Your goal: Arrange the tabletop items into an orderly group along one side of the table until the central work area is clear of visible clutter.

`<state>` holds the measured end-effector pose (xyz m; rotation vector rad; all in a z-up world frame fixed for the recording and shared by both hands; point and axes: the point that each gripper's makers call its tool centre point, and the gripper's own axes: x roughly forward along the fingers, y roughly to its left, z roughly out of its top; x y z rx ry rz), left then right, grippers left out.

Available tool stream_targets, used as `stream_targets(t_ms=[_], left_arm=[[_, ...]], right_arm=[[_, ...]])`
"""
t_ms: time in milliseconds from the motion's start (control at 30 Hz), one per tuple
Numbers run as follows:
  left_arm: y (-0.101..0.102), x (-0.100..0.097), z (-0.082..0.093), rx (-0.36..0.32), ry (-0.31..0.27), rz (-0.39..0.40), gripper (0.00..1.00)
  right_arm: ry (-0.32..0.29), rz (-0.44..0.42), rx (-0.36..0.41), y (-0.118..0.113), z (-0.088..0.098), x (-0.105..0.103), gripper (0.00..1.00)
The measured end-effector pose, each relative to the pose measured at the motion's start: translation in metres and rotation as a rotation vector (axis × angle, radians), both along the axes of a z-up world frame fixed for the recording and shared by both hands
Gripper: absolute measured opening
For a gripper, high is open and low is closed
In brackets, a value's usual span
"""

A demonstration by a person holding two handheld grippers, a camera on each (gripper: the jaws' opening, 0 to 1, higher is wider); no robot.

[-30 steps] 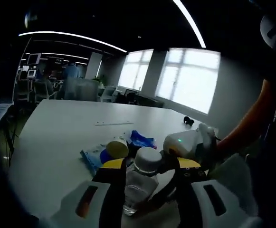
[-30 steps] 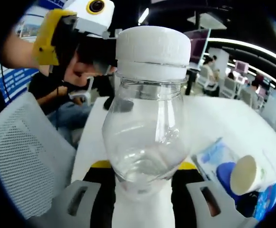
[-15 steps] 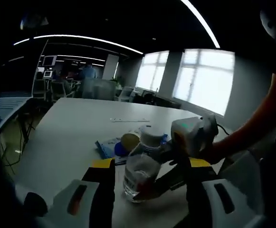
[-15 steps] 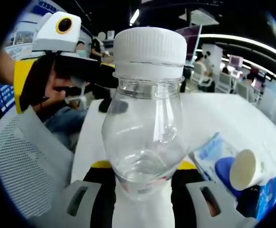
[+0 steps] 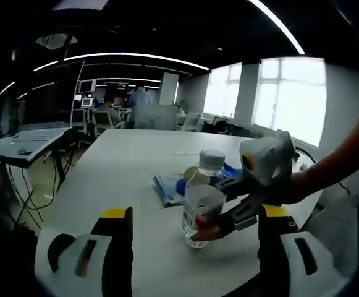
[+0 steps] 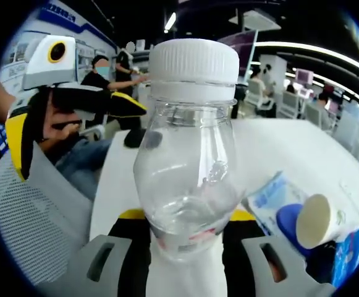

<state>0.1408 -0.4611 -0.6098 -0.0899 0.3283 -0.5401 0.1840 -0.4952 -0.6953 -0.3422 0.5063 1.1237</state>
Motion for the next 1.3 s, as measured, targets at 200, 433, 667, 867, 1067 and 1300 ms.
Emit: stream_targets(t_ms=[200,433,667,867,1067,1300], left_arm=[[0.007,-0.005,0.002,-0.010,-0.005,0.052,0.91],[0.004,-0.015,0.001,0.002,-0.003,0.059,0.92],[-0.007,-0.022,0.002,0.027,0.000,0.028,0.93],[-0.005,-0.025,0.007,0.006,0.002,0.054,0.93],[-0.008,-0.029,0.008,0.001,0.005,0.050,0.93],[-0.011,-0.034,0.005,-0.017,0.016,0.052,0.93]], right_arm=[[-0.005,0.010,0.004,0.002,0.006,0.005,0.41],[0.013,-0.030,0.045,0.008,0.018,0.020,0.40],[-0.019,-0.041,0.068,0.020,0.037,0.040,0.40],[-0.044,-0.049,0.075,0.026,0.050,0.057,0.40],[-0.057,-0.053,0.066,0.030,0.053,0.068,0.40],[-0.064,-0.048,0.060,0.039,0.053,0.080,0.40]])
